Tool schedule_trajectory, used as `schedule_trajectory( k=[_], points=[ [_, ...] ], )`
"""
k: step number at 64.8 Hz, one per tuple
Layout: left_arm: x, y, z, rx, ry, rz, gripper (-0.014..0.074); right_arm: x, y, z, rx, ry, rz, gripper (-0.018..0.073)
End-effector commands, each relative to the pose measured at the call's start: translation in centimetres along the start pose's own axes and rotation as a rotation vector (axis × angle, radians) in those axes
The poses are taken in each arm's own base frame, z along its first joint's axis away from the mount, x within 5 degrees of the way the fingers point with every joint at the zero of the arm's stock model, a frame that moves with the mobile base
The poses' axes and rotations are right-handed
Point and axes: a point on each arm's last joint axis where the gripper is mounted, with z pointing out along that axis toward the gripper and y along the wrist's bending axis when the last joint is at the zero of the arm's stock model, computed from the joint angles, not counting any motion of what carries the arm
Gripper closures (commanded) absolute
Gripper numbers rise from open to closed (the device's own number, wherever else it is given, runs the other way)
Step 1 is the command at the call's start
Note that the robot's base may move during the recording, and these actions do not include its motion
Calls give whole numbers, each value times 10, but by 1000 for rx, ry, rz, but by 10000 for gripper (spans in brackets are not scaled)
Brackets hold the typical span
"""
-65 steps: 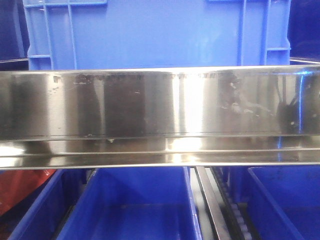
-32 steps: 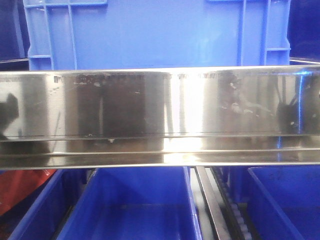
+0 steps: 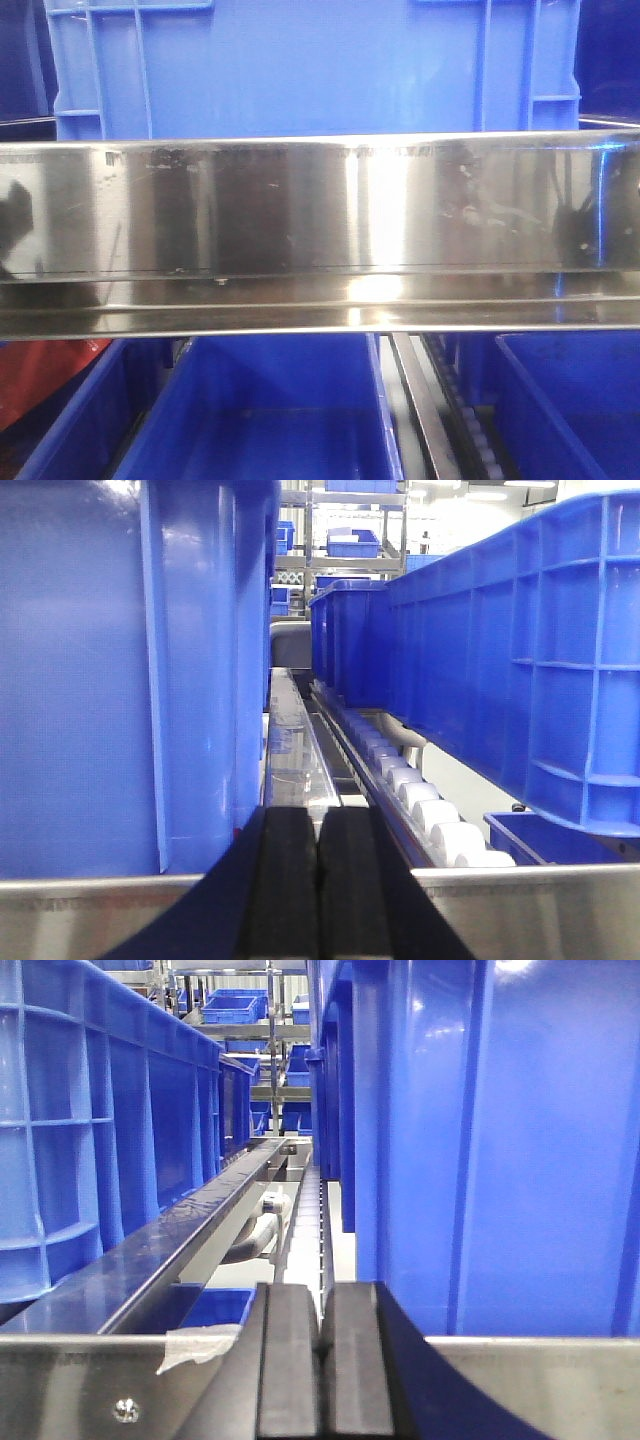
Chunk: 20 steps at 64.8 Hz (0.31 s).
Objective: Place valve from conveyor to right shelf box
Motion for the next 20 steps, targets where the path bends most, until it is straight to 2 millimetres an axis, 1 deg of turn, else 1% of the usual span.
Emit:
schedule_trajectory(
  k=[1,20],
  points=[
    [-3,0,-1,-2,-29,0,707,-3,0,-1,2,-29,2,720],
    [-3,0,-1,-2,-29,0,707,-3,0,-1,2,-29,2,720]
  ],
)
